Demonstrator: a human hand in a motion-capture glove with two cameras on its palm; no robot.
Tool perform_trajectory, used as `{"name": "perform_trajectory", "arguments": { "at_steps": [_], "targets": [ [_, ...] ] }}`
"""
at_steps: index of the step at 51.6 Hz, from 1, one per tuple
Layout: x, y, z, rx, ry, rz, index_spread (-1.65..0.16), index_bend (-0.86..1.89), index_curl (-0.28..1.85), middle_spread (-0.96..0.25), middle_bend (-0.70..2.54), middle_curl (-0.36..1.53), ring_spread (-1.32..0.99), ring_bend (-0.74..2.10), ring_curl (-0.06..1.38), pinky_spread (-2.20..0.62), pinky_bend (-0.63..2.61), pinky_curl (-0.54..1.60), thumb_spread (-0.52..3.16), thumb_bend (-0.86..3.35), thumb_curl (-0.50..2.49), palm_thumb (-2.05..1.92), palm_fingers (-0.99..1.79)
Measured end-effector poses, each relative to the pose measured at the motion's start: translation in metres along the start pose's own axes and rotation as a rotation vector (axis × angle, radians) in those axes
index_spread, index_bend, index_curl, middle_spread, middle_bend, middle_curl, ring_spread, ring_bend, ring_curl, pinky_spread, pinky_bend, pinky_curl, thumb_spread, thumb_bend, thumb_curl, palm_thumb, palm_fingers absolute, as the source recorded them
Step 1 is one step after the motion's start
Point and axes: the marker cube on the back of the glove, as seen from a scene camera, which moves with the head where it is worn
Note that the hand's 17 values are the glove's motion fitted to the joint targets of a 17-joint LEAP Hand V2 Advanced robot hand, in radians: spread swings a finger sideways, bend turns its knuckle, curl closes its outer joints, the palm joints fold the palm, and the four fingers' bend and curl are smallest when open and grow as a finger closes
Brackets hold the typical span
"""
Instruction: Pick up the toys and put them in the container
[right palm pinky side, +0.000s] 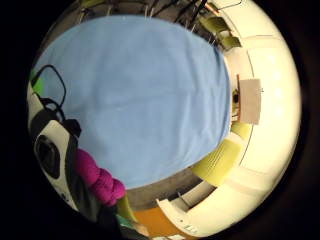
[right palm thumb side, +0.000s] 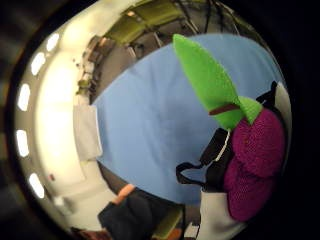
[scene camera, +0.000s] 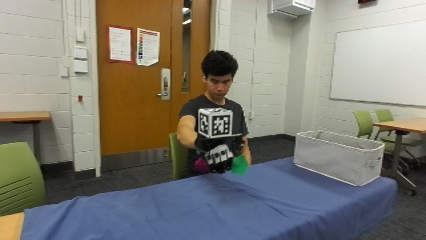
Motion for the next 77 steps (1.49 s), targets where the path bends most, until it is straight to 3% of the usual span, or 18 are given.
{"name": "perform_trajectory", "arguments": {
  "at_steps": [8,19,29,38,44,49,53,57,60,64,65,66,67,71,77],
  "targets": [
    [-0.079,-0.004,-0.076,0.114,0.006,-0.117,-0.32,0.41,0.74,-0.36,0.82,0.61,-0.40,1.08,0.47,-0.49,0.66,0.38,0.94,0.15,0.64,0.54,1.28],
    [-0.253,0.005,-0.165,0.253,0.024,-0.389,-0.32,0.44,0.81,-0.36,0.85,0.63,-0.40,1.12,0.48,-0.50,0.71,0.38,0.88,0.11,0.71,0.55,1.22],
    [-0.413,0.036,-0.194,0.273,-0.027,-0.694,-0.32,0.45,0.86,-0.37,0.85,0.65,-0.39,1.14,0.48,-0.50,0.73,0.38,0.85,0.08,0.77,0.57,1.20],
    [-0.548,0.059,-0.199,0.281,-0.026,-0.740,-0.32,0.44,0.89,-0.37,0.85,0.65,-0.39,1.15,0.48,-0.49,0.74,0.38,0.82,0.06,0.82,0.57,1.19],
    [-0.564,0.033,-0.189,0.298,-0.015,-0.974,-0.33,0.43,0.91,-0.37,0.85,0.66,-0.39,1.15,0.48,-0.50,0.74,0.38,0.82,0.05,0.85,0.58,1.19],
    [-0.610,0.053,-0.183,0.229,-0.161,-0.962,-0.33,0.43,0.92,-0.37,0.85,0.66,-0.39,1.15,0.48,-0.49,0.74,0.38,0.82,0.04,0.87,0.58,1.19],
    [-0.621,0.051,-0.173,0.235,-0.105,-0.924,-0.33,0.42,0.94,-0.37,0.85,0.66,-0.39,1.15,0.48,-0.49,0.74,0.37,0.81,0.03,0.89,0.58,1.19],
    [-0.637,0.070,-0.167,0.177,-0.240,-1.093,-0.33,0.42,0.95,-0.37,0.85,0.67,-0.39,1.15,0.47,-0.49,0.74,0.37,0.81,0.02,0.90,0.58,1.18],
    [-0.630,0.055,-0.153,0.153,-0.102,-1.032,-0.33,0.41,0.95,-0.37,0.84,0.67,-0.39,1.14,0.47,-0.49,0.74,0.37,0.82,0.02,0.91,0.58,1.17],
    [-0.616,0.034,-0.138,0.099,0.103,-0.884,-0.33,0.26,0.93,-0.39,0.81,0.66,-0.40,1.14,0.47,-0.42,0.65,0.36,1.00,-0.11,0.78,0.33,0.77],
    [-0.615,0.033,-0.138,0.092,0.095,-0.873,-0.32,0.20,0.92,-0.38,0.78,0.65,-0.40,1.11,0.47,-0.40,0.62,0.37,1.00,-0.14,0.74,0.23,0.52],
    [-0.615,0.033,-0.138,0.089,0.080,-0.869,-0.30,0.14,0.92,-0.33,0.66,0.62,-0.38,0.97,0.45,-0.37,0.67,0.41,0.98,-0.19,0.70,0.11,0.10],
    [-0.614,0.032,-0.138,0.089,0.064,-0.868,-0.28,0.17,0.94,-0.30,0.61,0.63,-0.35,0.93,0.48,-0.35,0.72,0.45,0.97,-0.18,0.68,0.05,-0.05],
    [-0.603,0.029,-0.140,0.103,0.050,-0.871,-0.26,0.09,0.81,-0.24,0.53,0.56,-0.31,0.74,0.37,-0.28,0.74,0.38,0.96,-0.13,0.60,-0.09,-0.09],
    [-0.558,0.013,-0.142,0.165,0.149,-0.884,-0.22,0.10,0.71,-0.20,0.50,0.53,-0.29,0.70,0.30,-0.23,0.74,0.35,0.94,-0.12,0.50,-0.13,-0.02]
  ]
}}
